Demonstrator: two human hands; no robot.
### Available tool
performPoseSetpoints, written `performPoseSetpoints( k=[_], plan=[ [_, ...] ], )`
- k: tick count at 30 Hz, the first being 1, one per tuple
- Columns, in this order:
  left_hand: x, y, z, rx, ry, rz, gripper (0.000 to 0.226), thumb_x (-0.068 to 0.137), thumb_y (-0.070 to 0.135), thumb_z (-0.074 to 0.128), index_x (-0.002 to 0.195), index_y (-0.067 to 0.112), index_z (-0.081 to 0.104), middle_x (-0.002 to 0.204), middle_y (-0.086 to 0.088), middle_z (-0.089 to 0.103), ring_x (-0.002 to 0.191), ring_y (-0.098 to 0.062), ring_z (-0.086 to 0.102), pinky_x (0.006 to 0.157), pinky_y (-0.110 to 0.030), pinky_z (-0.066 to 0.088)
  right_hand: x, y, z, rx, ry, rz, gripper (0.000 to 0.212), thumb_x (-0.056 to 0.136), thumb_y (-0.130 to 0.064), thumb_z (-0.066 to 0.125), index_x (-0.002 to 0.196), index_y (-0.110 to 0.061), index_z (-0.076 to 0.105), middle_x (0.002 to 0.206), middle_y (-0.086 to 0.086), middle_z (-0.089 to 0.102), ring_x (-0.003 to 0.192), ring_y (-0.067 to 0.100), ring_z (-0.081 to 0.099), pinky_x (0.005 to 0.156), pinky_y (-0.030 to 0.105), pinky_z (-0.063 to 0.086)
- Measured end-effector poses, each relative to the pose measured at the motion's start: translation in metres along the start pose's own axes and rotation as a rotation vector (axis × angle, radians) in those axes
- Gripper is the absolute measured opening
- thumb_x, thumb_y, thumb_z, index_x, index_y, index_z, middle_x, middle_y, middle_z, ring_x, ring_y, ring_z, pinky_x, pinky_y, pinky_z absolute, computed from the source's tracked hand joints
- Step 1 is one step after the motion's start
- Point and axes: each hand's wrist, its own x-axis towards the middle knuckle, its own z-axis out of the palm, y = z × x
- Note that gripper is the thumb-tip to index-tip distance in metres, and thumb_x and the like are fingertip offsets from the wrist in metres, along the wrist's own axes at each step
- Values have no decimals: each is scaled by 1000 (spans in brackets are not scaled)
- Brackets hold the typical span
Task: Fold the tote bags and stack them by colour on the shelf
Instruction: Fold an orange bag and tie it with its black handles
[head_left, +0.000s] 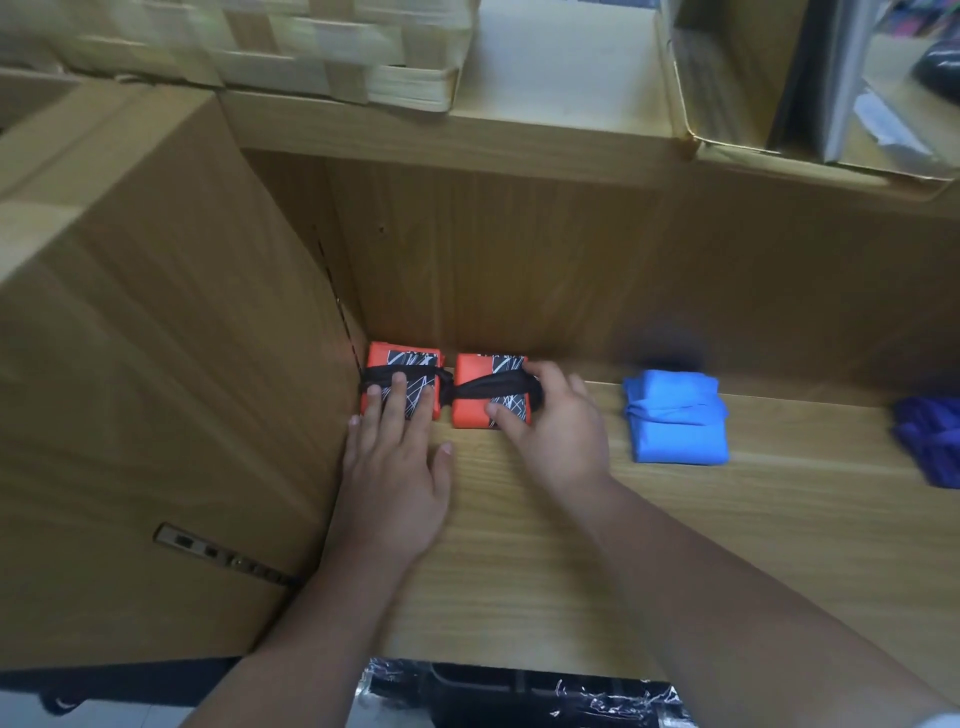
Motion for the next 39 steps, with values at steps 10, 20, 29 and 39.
performPoseSetpoints(
  k=[10, 20, 29, 39],
  plan=[
    [-4, 17, -16, -69, 29, -27, 69, 90, 50, 37, 152, 19, 42, 165, -10, 24, 152, -33, 19, 122, -52, 13, -17, 2, -31, -8, -70, -32, 59, 87, -56, 67, 138, -29, 51, 126, 0, 56, 123, 25, 52, 99, 36, 45],
    [-56, 166, 2, -139, 0, 337, 51, 85, 49, 52, 123, 16, 65, 133, -10, 58, 122, -37, 51, 103, -50, 43, -124, 133, -168, -89, 74, -136, 33, 87, -48, 58, 96, -20, 72, 94, -3, 67, 89, 21, 66, 79, 37, 55],
    [-185, 413, 102, -58, -204, 749, 53, 83, 52, 55, 121, 17, 66, 129, -10, 61, 117, -36, 54, 95, -49, 47, -318, 392, -361, -538, 268, 245, 41, 80, -56, 56, 100, -23, 67, 102, 0, 64, 98, 29, 60, 82, 40, 52],
    [-341, 683, 231, 59, -556, 1181, 56, 73, 58, 49, 108, 19, 68, 110, -3, 63, 99, -31, 63, 84, -40, 55, -524, 601, -524, -563, 153, 920, 65, 81, -66, 61, 133, -28, 58, 130, 2, 60, 119, 29, 57, 99, 40, 47]
  ],
)
